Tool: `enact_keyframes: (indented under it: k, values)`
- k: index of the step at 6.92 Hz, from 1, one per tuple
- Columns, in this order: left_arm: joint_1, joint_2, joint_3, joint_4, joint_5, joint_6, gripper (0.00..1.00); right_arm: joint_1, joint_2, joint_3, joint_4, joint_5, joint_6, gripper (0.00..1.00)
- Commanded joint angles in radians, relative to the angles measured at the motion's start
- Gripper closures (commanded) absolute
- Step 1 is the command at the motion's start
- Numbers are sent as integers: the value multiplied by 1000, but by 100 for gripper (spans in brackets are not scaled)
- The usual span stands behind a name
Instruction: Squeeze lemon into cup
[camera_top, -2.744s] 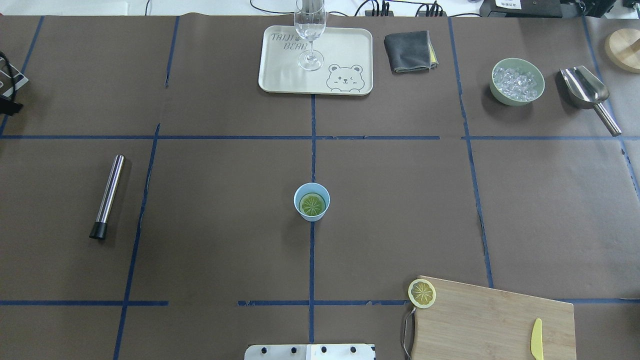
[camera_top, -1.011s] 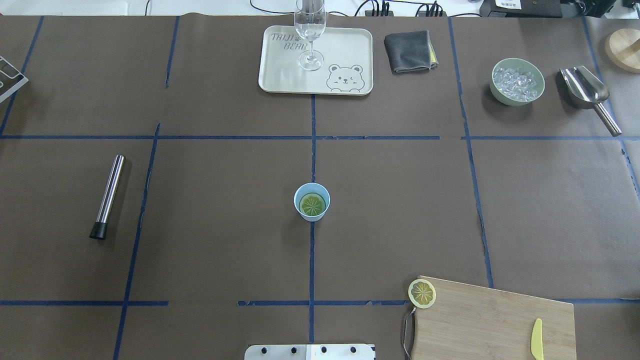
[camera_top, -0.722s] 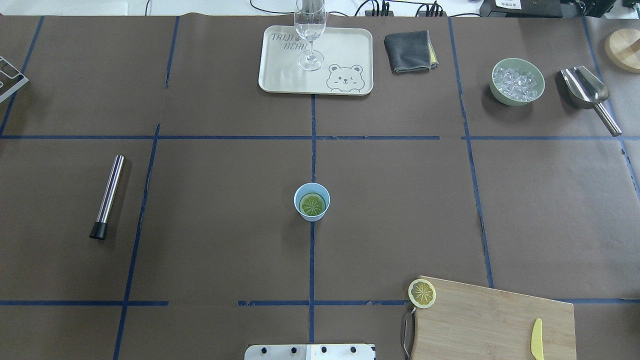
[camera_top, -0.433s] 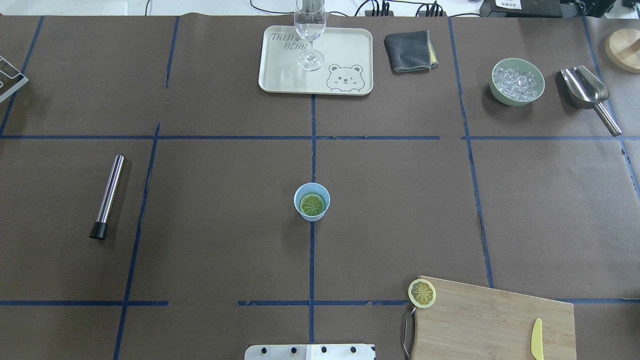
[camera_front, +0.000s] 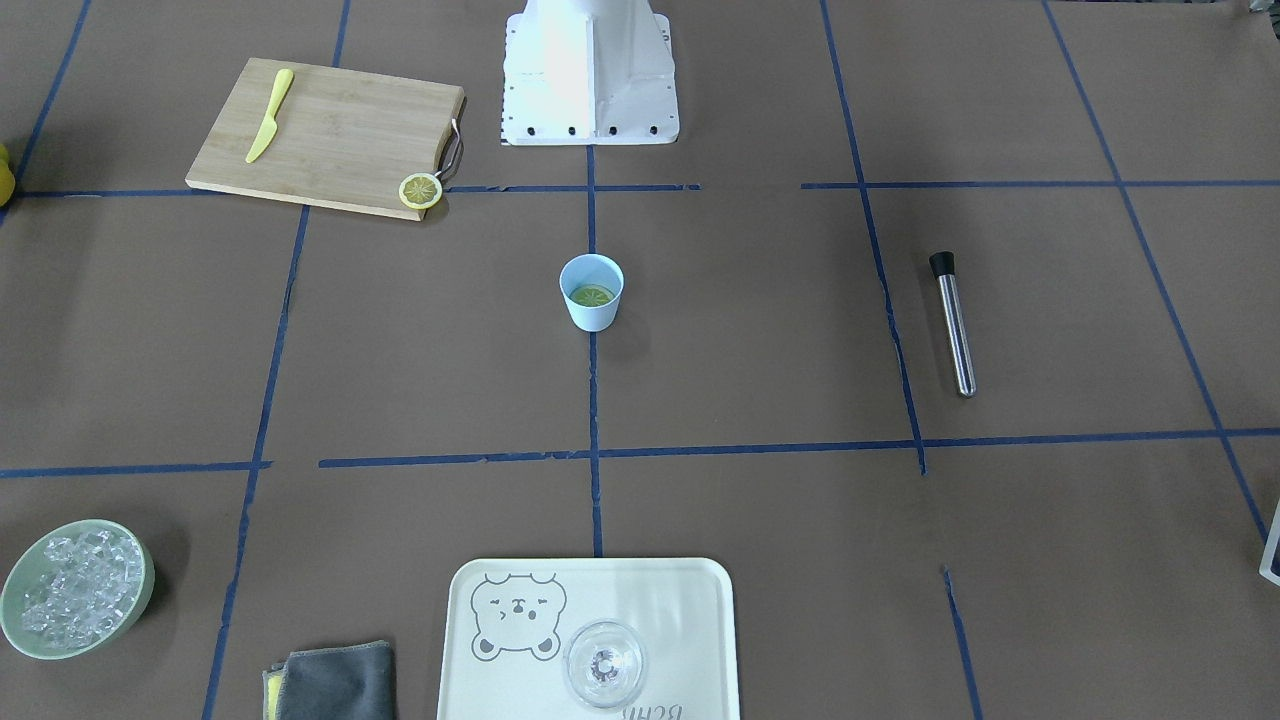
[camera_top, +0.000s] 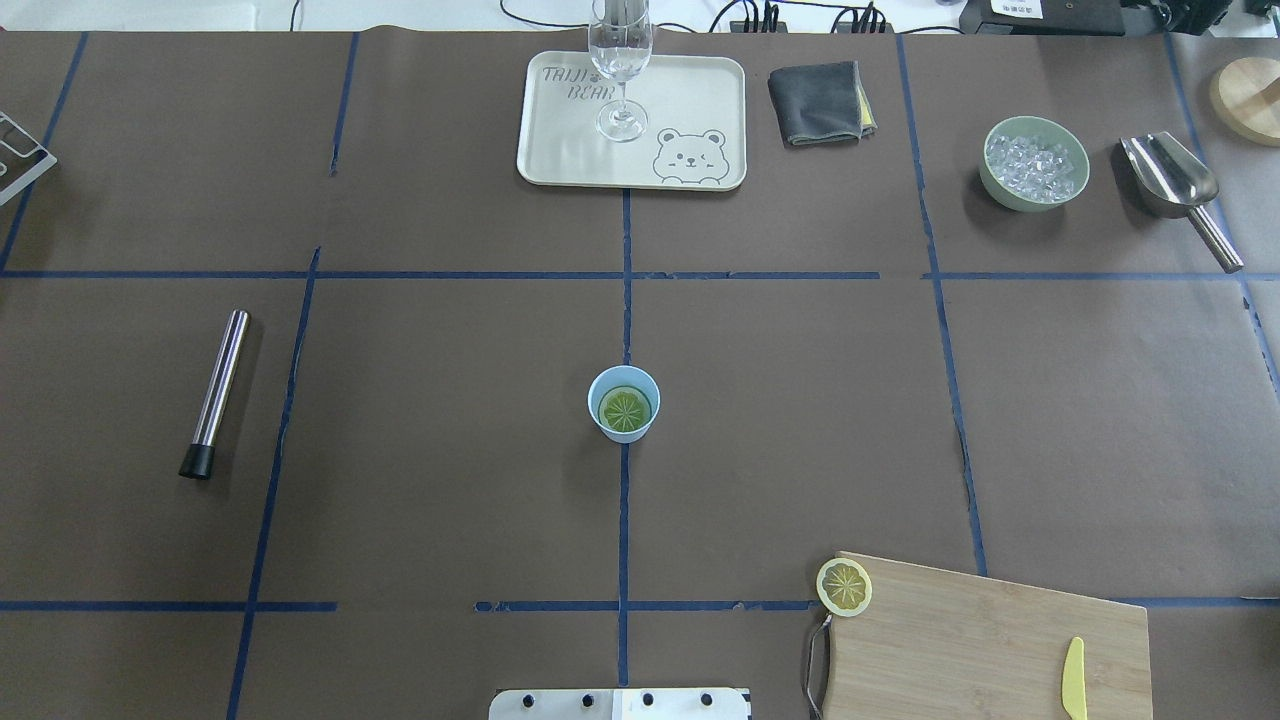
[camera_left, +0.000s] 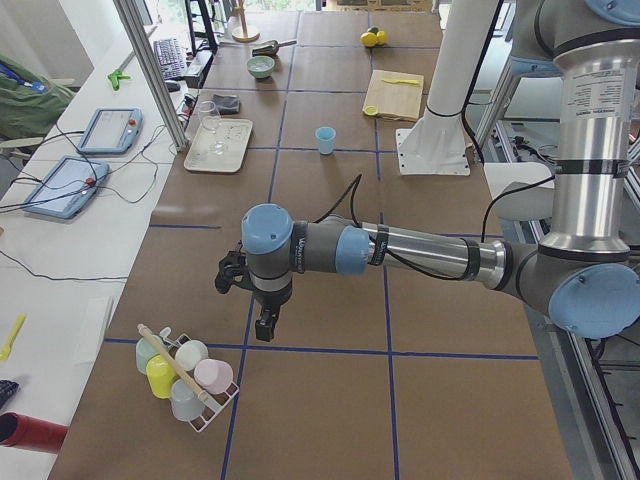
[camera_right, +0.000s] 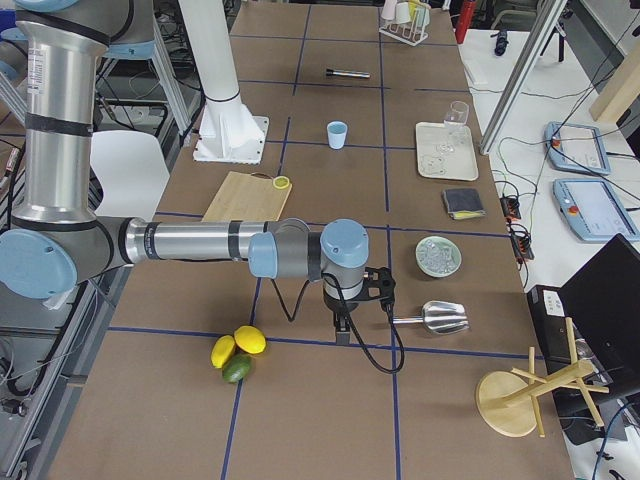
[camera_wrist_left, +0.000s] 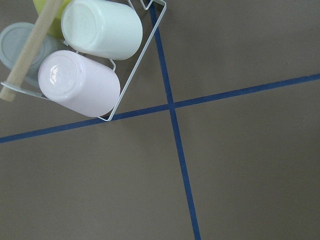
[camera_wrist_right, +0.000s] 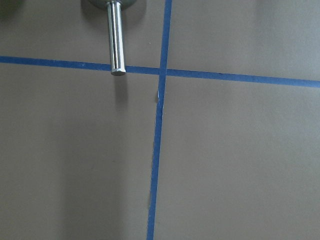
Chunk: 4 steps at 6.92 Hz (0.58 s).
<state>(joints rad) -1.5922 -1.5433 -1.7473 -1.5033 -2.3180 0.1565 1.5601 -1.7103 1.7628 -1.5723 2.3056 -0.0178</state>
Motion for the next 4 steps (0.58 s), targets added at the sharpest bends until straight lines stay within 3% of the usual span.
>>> enact_keyframes:
  k: [1, 4]
  values:
    - [0, 0, -3, -2, 0, 0, 0, 0, -3, -3, 0, 2, 4, 0]
    - [0, 0, -9, 0, 0, 1, 0, 0, -8, -3, 0, 2, 4, 0]
